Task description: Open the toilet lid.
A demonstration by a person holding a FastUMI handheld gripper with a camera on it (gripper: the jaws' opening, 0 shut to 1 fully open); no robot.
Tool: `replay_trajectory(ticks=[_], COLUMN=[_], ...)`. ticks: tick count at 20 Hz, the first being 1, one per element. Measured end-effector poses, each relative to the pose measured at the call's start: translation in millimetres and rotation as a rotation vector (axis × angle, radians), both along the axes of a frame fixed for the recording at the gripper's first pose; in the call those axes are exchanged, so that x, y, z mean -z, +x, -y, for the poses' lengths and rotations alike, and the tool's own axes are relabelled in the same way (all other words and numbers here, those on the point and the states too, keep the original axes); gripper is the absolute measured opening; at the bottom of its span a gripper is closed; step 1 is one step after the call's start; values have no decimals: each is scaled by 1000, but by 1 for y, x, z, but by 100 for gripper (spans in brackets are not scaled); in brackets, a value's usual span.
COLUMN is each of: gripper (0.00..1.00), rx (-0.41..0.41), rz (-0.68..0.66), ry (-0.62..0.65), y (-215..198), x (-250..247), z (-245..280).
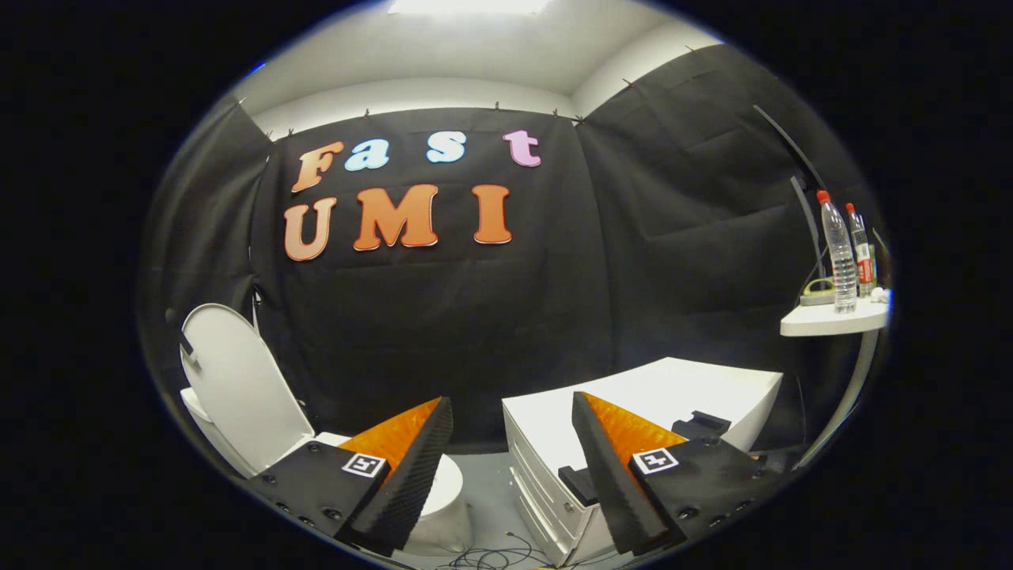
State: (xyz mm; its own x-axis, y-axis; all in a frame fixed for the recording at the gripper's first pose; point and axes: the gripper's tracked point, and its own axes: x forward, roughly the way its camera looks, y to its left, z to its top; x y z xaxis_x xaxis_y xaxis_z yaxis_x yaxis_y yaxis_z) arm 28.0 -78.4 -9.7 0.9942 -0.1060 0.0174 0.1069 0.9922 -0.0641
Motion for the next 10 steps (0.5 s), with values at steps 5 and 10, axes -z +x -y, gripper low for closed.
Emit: replay_trajectory(ticks=[5,10], gripper=[97,97], rx=[-3,-49], rz=[-7,-23], ry=[-13,-85], y=[-1,-1], x=[4,11], z=[-6,-25])
